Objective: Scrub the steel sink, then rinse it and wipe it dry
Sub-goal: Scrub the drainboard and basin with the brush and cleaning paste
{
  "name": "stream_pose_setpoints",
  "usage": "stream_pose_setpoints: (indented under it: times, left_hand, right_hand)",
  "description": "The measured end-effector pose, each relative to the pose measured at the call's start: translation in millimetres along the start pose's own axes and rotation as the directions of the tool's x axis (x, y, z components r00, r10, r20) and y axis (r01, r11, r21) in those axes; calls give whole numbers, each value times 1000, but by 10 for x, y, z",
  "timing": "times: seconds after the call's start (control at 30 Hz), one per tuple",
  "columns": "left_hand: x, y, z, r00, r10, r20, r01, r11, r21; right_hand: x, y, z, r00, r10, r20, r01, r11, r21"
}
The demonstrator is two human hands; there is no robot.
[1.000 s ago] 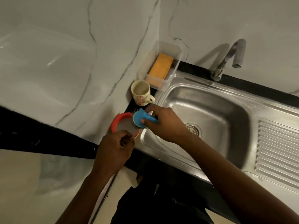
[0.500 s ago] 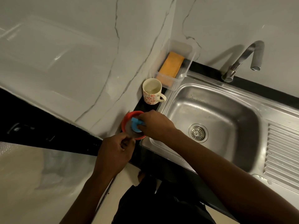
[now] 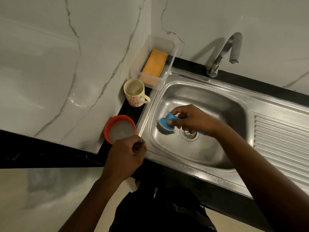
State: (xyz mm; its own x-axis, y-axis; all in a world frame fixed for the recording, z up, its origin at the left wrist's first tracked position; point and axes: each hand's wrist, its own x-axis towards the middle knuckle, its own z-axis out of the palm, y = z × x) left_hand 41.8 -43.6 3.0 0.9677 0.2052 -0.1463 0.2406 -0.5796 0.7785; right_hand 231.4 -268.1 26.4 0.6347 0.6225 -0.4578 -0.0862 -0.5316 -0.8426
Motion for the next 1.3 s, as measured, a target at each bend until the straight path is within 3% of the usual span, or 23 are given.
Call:
stream_pose_setpoints:
  times: [0.13,0.33,0.53,0.6,0.7,0.77,0.83,0.9,1.0,1.07,1.13,1.2,1.3]
  left_hand:
    - [90,125,224,999,36,41,-36,999,-8]
    - [191,198,534,994,1,110,-5,999,32]
    - [297,164,687,992,-33,124,30,999,32]
    - [307,121,738,994,-47,100,44,999,31]
    - [292,65,818,994,-79,71,78,997,20]
    - [278,72,852,992,-110,66,110,994,-8]
    - [293,76,879,990,-130,58,133,991,-35]
    - [326,87,901,991,-126,44,129,990,-51]
    - [395,124,940,993,-114,38,116,992,-52]
    - [447,140,961,994,-105,37,106,994,-36]
    - [481,146,978,994,-95,47,96,995,-39]
    - [504,141,979,995,-84,52,86,995,-43]
    - [518,121,973,994,-100,39,103,992,-68]
  right_hand:
    - [55,677,-194,988,101,-119,-118,983,-143]
    - [480,1651,190,975,193,-112,-222,877,-426]
    - [754,2115,591,989,89,114,17,709,-705]
    - [889,2209,534,996,61,62,-2,728,-685]
    - [1195,2236,244,961,94,-260,-201,882,-426]
    - [1373,2200,-18,895,106,-434,-293,873,-390]
    - [1447,2134,-148,864,91,-495,-335,838,-431]
    - [1406,2106,-31,889,82,-450,-297,852,-431]
    - [1013,2191,416,987,61,-146,-131,828,-545]
    - [721,2290,529,997,61,42,-20,765,-644]
    - [693,2376,381,989,81,121,29,706,-707]
    - [916,2367,145,993,112,38,-51,693,-719]
    - [1396,2150,-149,959,94,-267,-241,768,-593]
